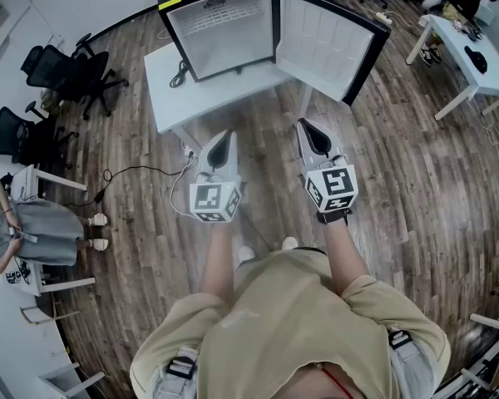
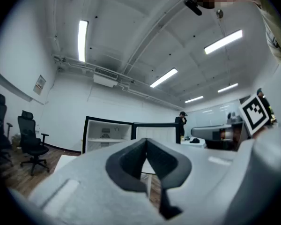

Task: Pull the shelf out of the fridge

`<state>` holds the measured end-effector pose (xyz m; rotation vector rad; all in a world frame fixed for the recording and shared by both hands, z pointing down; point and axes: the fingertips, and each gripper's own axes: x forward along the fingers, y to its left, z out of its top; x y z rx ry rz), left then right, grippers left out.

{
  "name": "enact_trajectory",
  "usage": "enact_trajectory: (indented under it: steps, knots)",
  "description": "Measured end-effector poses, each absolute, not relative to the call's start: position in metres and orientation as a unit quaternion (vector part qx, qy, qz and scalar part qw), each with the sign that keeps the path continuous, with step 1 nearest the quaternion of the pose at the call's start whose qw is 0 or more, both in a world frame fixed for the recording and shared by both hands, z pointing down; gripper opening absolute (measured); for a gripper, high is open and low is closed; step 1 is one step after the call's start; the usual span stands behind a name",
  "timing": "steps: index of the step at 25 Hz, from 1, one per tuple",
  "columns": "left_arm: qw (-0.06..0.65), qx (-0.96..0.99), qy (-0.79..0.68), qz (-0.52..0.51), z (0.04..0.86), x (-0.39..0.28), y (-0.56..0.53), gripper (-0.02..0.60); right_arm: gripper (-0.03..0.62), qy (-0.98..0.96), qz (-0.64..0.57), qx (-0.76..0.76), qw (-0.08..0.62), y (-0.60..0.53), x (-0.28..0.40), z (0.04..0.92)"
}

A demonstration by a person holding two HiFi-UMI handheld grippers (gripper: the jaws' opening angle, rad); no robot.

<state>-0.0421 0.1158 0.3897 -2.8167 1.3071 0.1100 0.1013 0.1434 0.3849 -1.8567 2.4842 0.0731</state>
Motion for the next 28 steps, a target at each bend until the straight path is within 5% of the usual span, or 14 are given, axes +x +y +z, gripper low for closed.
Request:
enact_trajectory:
  steps: [5, 28]
  knots:
    - [0.013, -0.906, 0.421, 0.031, 0.398, -0.017, 0.126, 0.0, 0.005, 0.816, 0.027, -0.57, 0.088, 0.157, 0.123, 0.377]
    - [0.004, -0.9, 0.436, 0.024, 0.42, -0.013, 0.065, 0.0, 0.005, 0.805, -0.028, -0.585, 0.094, 0.084, 0.151, 0.417]
